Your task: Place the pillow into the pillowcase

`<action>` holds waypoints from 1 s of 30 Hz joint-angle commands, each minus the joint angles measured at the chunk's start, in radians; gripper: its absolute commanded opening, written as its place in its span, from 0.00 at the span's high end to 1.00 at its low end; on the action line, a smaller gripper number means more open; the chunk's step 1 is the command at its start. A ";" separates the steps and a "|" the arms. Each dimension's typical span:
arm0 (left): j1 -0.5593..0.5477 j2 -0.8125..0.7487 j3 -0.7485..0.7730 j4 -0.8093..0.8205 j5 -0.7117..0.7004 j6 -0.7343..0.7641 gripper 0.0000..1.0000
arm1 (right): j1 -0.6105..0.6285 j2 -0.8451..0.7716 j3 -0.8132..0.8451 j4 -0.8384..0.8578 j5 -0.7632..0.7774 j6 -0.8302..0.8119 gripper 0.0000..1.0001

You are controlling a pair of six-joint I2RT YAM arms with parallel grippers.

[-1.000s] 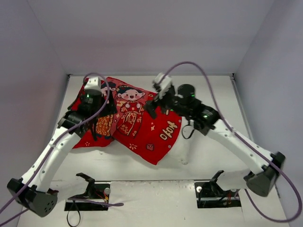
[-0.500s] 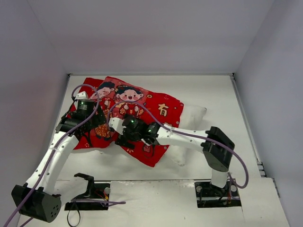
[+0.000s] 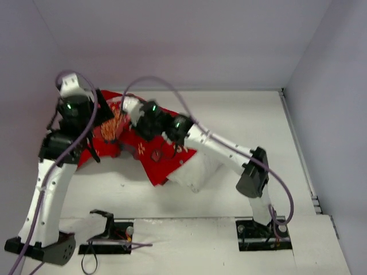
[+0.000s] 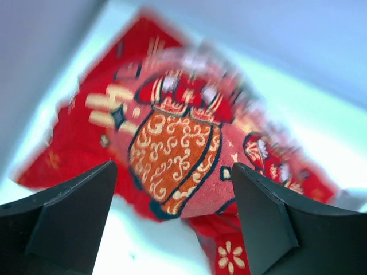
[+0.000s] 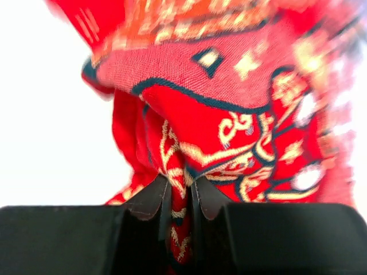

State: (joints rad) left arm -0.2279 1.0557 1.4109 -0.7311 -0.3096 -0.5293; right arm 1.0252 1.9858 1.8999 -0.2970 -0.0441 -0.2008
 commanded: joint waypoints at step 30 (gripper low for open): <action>-0.430 0.480 0.324 0.194 0.342 0.290 0.23 | -0.823 -0.447 -0.465 0.441 -0.271 0.452 0.06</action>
State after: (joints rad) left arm -0.6170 1.5440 1.7046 -0.6628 0.0208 -0.3161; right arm 0.2104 1.7416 1.4200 0.0505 -0.3931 0.3416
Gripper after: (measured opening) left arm 0.772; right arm 0.929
